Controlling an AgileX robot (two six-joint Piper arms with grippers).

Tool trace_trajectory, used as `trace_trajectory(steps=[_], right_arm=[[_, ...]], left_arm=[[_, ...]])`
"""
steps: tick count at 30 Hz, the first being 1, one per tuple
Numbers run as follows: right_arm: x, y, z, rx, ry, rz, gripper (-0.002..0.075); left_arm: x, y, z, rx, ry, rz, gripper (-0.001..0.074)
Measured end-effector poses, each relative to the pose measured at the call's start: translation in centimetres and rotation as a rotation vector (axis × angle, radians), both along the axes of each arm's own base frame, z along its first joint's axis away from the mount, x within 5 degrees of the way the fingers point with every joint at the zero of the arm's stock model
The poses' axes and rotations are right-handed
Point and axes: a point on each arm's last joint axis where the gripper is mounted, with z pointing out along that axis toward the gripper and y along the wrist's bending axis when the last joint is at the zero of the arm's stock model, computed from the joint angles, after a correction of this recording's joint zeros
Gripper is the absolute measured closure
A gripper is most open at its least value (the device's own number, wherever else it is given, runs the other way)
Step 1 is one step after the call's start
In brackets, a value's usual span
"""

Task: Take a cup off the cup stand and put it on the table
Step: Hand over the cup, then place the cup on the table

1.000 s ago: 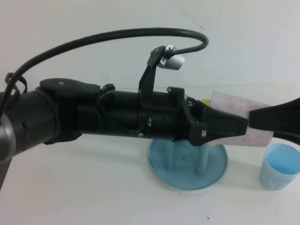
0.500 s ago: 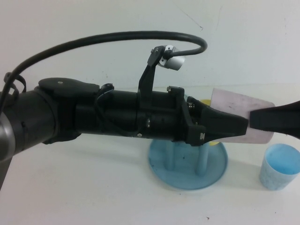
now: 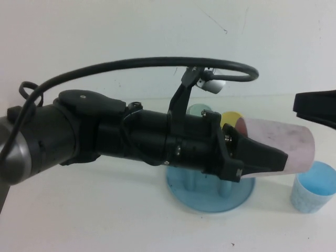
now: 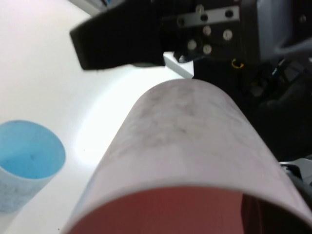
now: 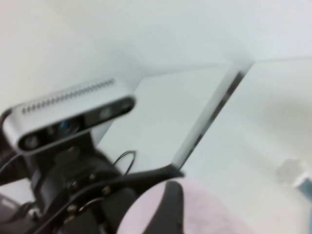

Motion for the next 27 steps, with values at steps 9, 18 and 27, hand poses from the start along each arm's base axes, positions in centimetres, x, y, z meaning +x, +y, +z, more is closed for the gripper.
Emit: trace_trajectory(steps=[9,18,27], right_arm=[[-0.8,-2.4,0.1,-0.113,-0.022,-0.054,0.0037],[-1.3,-2.3,0.5,-0.125,-0.039,-0.046,0.0037],[-1.3,-2.3,0.4,-0.137,-0.036,-0.041,0.0038]], left_arm=[[-1.1,1.8,0.9,0.277,-0.134,0.006,0.0724],[-1.6,6.8,5.3,1.057,-0.206,0.246,0.0724],[2.3,5.1,-0.4,1.314,-0.140,0.238,0.0724]])
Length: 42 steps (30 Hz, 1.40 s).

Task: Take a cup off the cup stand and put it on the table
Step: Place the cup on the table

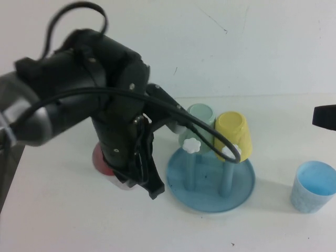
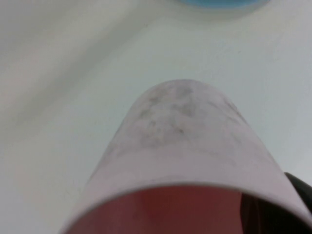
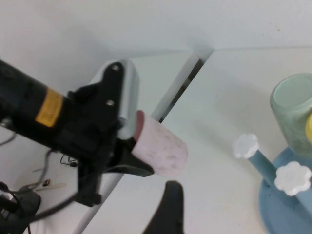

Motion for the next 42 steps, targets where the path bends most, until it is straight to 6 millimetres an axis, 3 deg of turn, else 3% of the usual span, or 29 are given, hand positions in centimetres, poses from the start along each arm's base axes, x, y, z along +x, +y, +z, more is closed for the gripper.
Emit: trace_trajectory(steps=[9,12,16,19,24,27,32,37,42], right_arm=[[0.0,0.0,0.0,-0.005,0.003,0.002,0.0037],[0.0,0.0,0.0,-0.005,0.003,0.002,0.0037],[0.0,0.0,-0.1,-0.008,0.004,0.003,0.0038],[0.0,0.0,-0.1,-0.008,0.004,0.003,0.0038],[0.0,0.0,-0.1,-0.010,0.004,0.004,0.0038],[0.0,0.0,-0.1,-0.010,0.004,0.004,0.0037],[0.0,0.0,-0.1,-0.010,0.004,0.004,0.0038],[-0.1,0.0,-0.1,-0.005,0.023,0.001,0.0038],[-0.1,0.0,-0.2,-0.014,0.028,0.004,0.0083]], left_arm=[[3.4,-1.9,-8.7,0.206,0.140,-0.033,0.0724],[3.7,-2.2,-10.2,0.226,0.169,-0.036,0.0724],[3.6,-2.4,-10.7,0.217,0.196,-0.038,0.0706],[3.5,-2.6,-10.7,0.197,0.211,-0.045,0.0621],[3.6,-2.7,-10.6,0.192,0.210,-0.046,0.0345],[3.5,-2.7,-9.6,0.172,0.185,-0.035,0.0272],[3.0,-2.2,-5.7,0.097,0.096,-0.015,0.0291],[0.7,-1.1,-0.1,-0.052,0.010,0.000,0.0425],[-2.8,1.0,5.7,-0.217,-0.080,0.004,0.0678]])
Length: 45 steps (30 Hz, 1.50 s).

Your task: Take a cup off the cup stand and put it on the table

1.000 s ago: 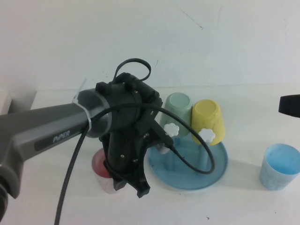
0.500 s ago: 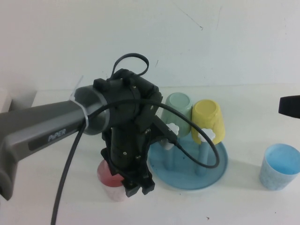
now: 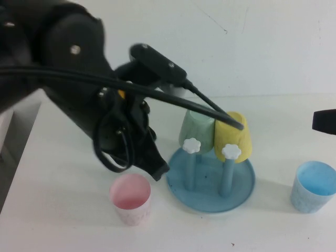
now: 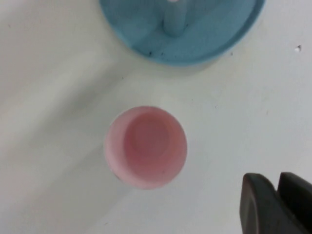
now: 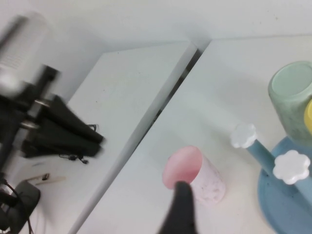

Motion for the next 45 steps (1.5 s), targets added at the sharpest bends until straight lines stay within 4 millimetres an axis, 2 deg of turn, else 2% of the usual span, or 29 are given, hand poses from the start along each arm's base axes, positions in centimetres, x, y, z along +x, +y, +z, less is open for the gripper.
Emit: trace_trajectory(steps=[2,4,6,8,11,13,17,21,23,27,31,40,45], right_arm=[[-0.2,0.0,0.2,-0.010,-0.009,0.003,0.0180],[-0.8,0.2,0.7,-0.026,-0.035,0.007,0.0312],[-1.6,0.3,1.5,-0.041,-0.074,0.009,0.0482],[-2.4,0.5,2.3,-0.052,-0.113,0.011,0.0611],[-3.8,0.9,3.5,-0.088,-0.211,0.026,0.0694],[-4.9,1.1,4.3,-0.128,-0.285,0.041,0.0711],[-7.7,1.4,5.4,-0.282,-0.413,0.043,0.0721],[-9.9,1.1,6.4,-0.456,-0.532,-0.082,0.0722],[-10.9,1.1,7.3,-0.458,-0.591,-0.163,0.0724],[-13.3,1.9,8.9,-0.330,-0.715,-0.231,0.0727],[-14.2,2.3,8.7,-0.301,-0.762,-0.213,0.0727],[-14.2,2.6,7.9,-0.287,-0.744,-0.177,0.0727],[-15.2,3.5,7.1,-0.308,-0.732,0.003,0.0727]], left_arm=[[-1.2,0.9,1.9,-0.056,-0.053,0.015,0.0706],[-2.4,1.9,3.8,-0.125,-0.114,0.034,0.0722],[-3.7,2.8,5.5,-0.196,-0.175,0.046,0.0729],[-4.8,3.6,6.5,-0.264,-0.225,0.056,0.0731],[-6.4,4.8,6.3,-0.348,-0.278,0.074,0.0733],[-7.6,5.6,5.4,-0.398,-0.296,0.086,0.0734],[-9.8,7.4,1.5,-0.465,-0.315,0.131,0.0735],[-11.9,9.3,-1.3,-0.593,-0.377,0.208,0.0736],[-12.8,10.2,-2.2,-0.653,-0.428,0.228,0.0736],[-13.9,11.4,-4.3,-0.707,-0.517,0.232,0.0736],[-14.3,11.9,-5.7,-0.704,-0.550,0.226,0.0736],[-14.4,12.0,-8.7,-0.640,-0.488,0.233,0.0736],[-14.5,12.1,-9.9,-0.595,-0.447,0.235,0.0736]])
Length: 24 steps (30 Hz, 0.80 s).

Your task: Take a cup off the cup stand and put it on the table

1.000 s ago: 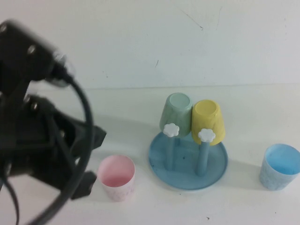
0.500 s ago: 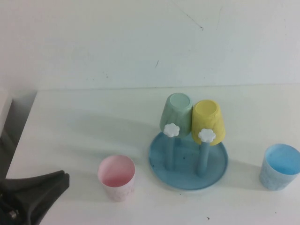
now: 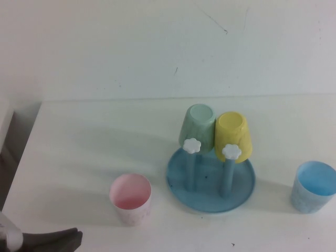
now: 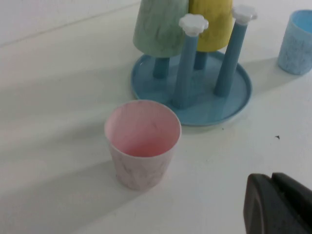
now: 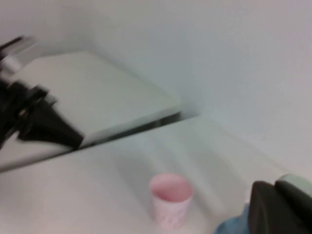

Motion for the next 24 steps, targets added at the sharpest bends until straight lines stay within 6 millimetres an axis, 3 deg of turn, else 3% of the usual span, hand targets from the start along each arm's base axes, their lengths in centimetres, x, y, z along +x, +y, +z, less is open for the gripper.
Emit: trace_trajectory(steps=[5,14,24], right_arm=[[-1.4,0.5,-1.4,-0.147,0.075,0.154,0.0727],[-3.6,-1.0,-3.4,-0.391,0.180,-0.036,0.0727],[-2.7,-4.2,-0.6,-0.328,-0.344,-0.613,0.0727]], left_arm=[[-0.2,0.1,-1.1,0.036,0.045,-0.002,0.0736],[-0.7,0.5,-2.1,0.121,0.151,-0.011,0.0737],[-1.0,0.6,-2.5,0.148,0.188,-0.013,0.0737]])
